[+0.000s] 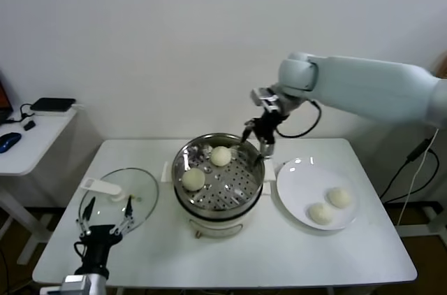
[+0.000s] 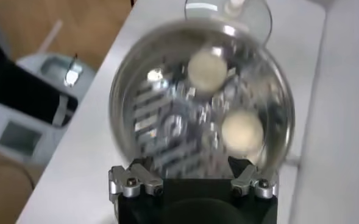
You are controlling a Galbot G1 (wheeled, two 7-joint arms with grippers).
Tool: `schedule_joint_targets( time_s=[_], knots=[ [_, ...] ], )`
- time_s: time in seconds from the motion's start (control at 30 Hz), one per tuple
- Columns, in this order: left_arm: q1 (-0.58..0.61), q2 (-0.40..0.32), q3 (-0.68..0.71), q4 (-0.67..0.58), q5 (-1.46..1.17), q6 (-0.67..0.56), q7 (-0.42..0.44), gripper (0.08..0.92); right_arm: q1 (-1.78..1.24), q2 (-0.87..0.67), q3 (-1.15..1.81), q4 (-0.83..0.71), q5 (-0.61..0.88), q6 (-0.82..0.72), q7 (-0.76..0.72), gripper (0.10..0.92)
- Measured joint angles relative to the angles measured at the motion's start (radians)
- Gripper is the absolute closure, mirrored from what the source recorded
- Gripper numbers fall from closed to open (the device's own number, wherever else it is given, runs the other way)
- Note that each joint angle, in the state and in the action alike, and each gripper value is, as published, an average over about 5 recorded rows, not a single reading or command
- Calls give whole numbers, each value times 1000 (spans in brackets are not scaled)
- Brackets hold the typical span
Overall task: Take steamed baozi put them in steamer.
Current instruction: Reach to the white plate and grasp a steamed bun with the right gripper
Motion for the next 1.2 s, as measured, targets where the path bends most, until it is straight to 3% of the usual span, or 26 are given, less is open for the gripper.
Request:
schedule_joint_targets(
  time_s=[0.53, 1.2],
  knots=[
    [-7, 10, 28, -11, 11, 4, -3, 177, -221, -289, 132, 35, -325, 30, -13, 203],
    [26, 4, 20, -31, 18, 1, -3, 177, -527, -317, 290, -30, -491, 35, -13, 203]
  ],
)
